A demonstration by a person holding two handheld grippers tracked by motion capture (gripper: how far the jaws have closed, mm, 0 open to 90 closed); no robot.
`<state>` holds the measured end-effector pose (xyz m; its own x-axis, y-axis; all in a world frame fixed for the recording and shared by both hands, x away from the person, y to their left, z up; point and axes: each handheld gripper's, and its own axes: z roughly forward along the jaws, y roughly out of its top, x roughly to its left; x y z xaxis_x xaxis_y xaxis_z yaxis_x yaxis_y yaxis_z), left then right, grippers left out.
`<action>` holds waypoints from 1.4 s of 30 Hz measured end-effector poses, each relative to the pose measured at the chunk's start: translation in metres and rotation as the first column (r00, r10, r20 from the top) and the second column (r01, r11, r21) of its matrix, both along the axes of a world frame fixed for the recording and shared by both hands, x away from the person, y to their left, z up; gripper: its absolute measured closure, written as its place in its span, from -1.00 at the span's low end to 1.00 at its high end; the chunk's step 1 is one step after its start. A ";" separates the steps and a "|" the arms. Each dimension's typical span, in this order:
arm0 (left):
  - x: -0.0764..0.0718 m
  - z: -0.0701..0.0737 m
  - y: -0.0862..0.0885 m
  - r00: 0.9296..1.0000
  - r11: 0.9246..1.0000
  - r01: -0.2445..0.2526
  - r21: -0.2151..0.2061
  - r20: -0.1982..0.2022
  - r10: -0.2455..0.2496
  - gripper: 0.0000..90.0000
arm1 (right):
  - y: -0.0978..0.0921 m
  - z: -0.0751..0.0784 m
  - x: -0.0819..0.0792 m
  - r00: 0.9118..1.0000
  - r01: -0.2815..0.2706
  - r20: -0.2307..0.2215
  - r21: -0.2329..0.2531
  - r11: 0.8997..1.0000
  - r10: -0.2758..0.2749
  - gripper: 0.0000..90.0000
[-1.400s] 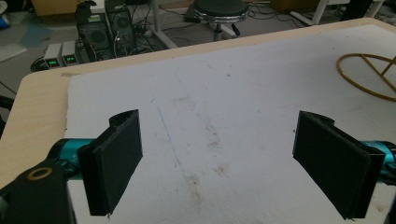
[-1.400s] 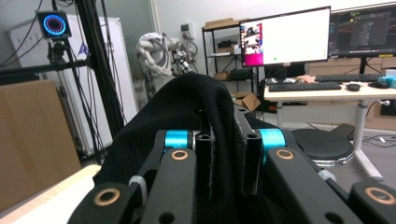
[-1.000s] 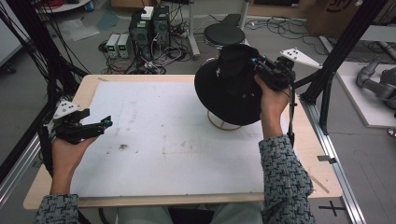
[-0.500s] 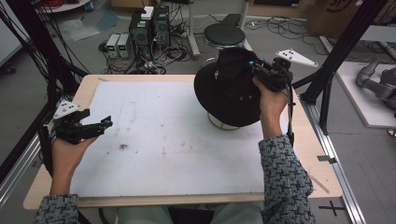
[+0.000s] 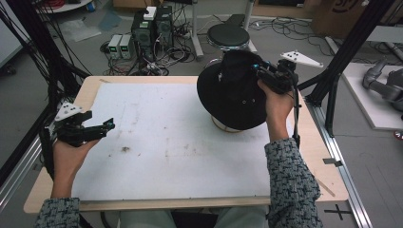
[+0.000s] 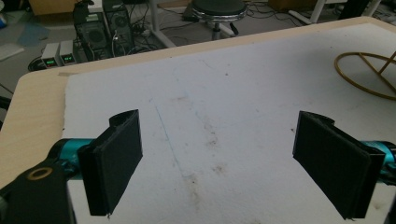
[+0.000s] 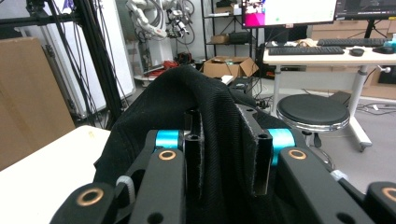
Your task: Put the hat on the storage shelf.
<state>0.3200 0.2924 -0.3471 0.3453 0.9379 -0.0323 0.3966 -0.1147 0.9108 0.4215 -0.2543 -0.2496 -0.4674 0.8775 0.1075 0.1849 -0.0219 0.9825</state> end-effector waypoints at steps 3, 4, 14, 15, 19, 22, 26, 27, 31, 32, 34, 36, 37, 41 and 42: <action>0.000 0.000 0.000 1.000 1.000 -0.001 0.001 0.000 0.001 -0.64 | 0.001 0.000 0.000 1.000 0.005 -0.002 -0.006 1.000 -0.005 0.62; 0.000 0.000 0.000 1.000 1.000 -0.001 -0.002 -0.002 0.001 -0.64 | 0.001 0.000 0.000 1.000 0.006 -0.001 -0.006 1.000 -0.006 0.61; 0.000 0.000 0.001 1.000 1.000 0.001 0.000 -0.002 -0.001 -0.64 | 0.000 -0.001 0.001 1.000 0.011 -0.009 0.000 1.000 -0.011 0.52; 0.000 0.000 0.001 1.000 1.000 -0.001 -0.002 -0.001 0.001 -0.64 | 0.000 -0.001 0.001 1.000 0.010 -0.010 -0.001 1.000 -0.010 0.51; 0.000 0.000 0.001 1.000 1.000 0.001 -0.002 -0.003 -0.001 -0.64 | -0.001 -0.001 0.001 1.000 0.011 -0.016 0.002 1.000 -0.011 0.45; 0.000 0.000 0.001 1.000 1.000 0.002 -0.001 -0.004 -0.002 -0.64 | -0.002 -0.002 0.002 1.000 0.011 -0.021 0.004 1.000 -0.011 0.38; 0.000 0.000 0.001 1.000 1.000 0.003 0.000 -0.003 -0.003 -0.64 | -0.003 -0.004 0.002 1.000 0.016 -0.022 0.014 1.000 -0.015 0.35; 0.000 -0.001 0.000 1.000 1.000 0.001 -0.002 -0.003 -0.001 -0.64 | -0.003 -0.005 0.002 1.000 0.019 -0.022 0.014 1.000 -0.018 0.35; 0.000 -0.001 0.000 1.000 1.000 0.001 -0.002 -0.004 -0.001 -0.64 | -0.005 -0.008 0.002 1.000 0.020 -0.024 0.024 1.000 -0.020 0.32; 0.000 -0.001 0.000 1.000 1.000 0.001 -0.003 -0.005 -0.001 -0.64 | -0.006 -0.008 0.002 0.999 0.022 -0.027 0.024 0.999 -0.021 0.32; 0.001 -0.001 0.000 1.000 1.000 0.002 -0.002 -0.006 -0.002 -0.64 | -0.006 -0.008 0.002 0.999 0.022 -0.027 0.024 0.999 -0.021 0.31; 0.001 -0.001 0.000 1.000 1.000 0.004 0.000 -0.008 -0.004 -0.64 | -0.006 -0.008 0.002 0.999 0.021 -0.029 0.024 1.000 -0.020 0.28; 0.001 -0.001 0.000 1.000 1.000 0.004 0.001 -0.008 -0.004 -0.64 | -0.006 -0.008 0.002 0.999 0.021 -0.027 0.026 0.999 -0.020 0.25; 0.001 -0.001 0.000 1.000 1.000 0.002 -0.001 -0.006 -0.002 -0.64 | -0.006 -0.009 0.003 0.999 0.024 -0.038 0.035 0.999 -0.023 0.14; 0.001 -0.001 0.000 1.000 1.000 0.002 -0.001 -0.006 -0.002 -0.64 | -0.006 -0.009 0.003 0.999 0.024 -0.037 0.035 0.999 -0.023 0.13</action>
<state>0.3205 0.2928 -0.3480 0.3471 0.9372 -0.0352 0.4019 -0.1147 0.9085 0.4250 -0.2599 -0.2588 -0.4423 0.8833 0.1554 0.2193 -0.0615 0.9737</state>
